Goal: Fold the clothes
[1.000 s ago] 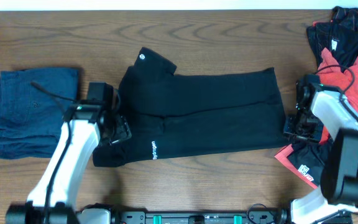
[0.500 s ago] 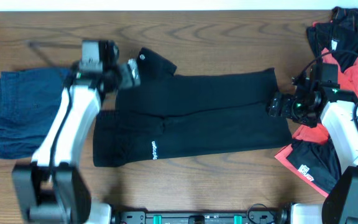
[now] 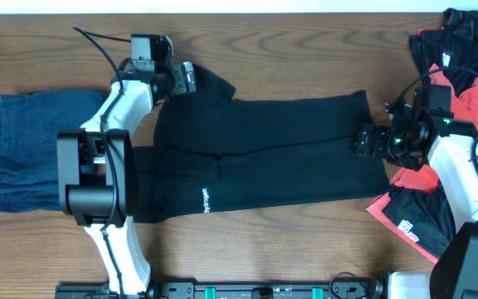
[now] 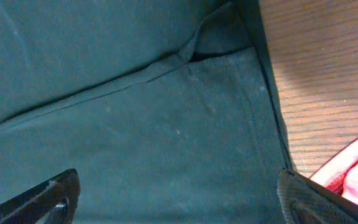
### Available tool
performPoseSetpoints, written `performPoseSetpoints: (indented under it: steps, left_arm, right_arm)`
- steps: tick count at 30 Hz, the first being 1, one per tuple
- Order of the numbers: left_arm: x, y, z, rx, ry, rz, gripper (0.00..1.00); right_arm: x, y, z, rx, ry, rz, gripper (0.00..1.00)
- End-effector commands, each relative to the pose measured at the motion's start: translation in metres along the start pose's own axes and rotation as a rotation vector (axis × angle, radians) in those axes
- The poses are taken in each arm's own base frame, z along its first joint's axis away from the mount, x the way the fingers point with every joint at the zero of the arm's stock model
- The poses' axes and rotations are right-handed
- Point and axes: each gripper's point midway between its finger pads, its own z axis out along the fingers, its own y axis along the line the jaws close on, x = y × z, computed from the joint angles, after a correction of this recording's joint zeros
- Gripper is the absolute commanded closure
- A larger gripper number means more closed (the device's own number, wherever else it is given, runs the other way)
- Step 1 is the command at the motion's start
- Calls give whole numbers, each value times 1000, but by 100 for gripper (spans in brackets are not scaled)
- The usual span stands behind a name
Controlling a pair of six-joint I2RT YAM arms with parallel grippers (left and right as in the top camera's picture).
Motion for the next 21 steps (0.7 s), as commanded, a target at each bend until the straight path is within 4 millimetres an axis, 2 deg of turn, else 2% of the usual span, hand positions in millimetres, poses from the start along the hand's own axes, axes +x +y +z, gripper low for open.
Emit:
performPoseSetpoints:
  steps: [1, 3, 7, 8, 10, 13, 14, 17, 19, 21]
  left_arm:
    - [-1, 10, 10, -14, -1, 9, 7]
    - [4, 14, 16, -19, 14, 3, 10]
    - [18, 18, 23, -27, 59, -4, 34]
    - [19, 18, 23, -28, 65, -5, 43]
    - [21, 17, 23, -23, 75, -7, 66]
    - [26, 13, 23, 2, 95, -14, 89]
    - [27, 13, 23, 3, 99, -18, 93]
    - [26, 10, 19, 13, 102, -42, 94]
    - [23, 8, 14, 19, 97, -52, 94]
    - [19, 6, 8, 20, 88, -86, 94]
  right_arm:
    - [-1, 2, -4, -13, -11, -13, 1]
    - [-1, 2, -4, -13, -11, -12, 1]
    - [-1, 2, -4, -14, -12, -12, 1]
    - [-2, 2, -4, -14, -14, -13, 1]
    - [-3, 2, -4, -15, -19, -14, 1]
    - [-6, 2, -4, -16, -29, -18, 1]
    - [-7, 3, -4, -17, -35, -20, 1]
    - [-17, 4, -4, -20, -74, -33, 5]
    - [-33, 6, -6, -26, -139, -56, 11]
    - [-57, 7, -11, -14, -238, -78, 11]
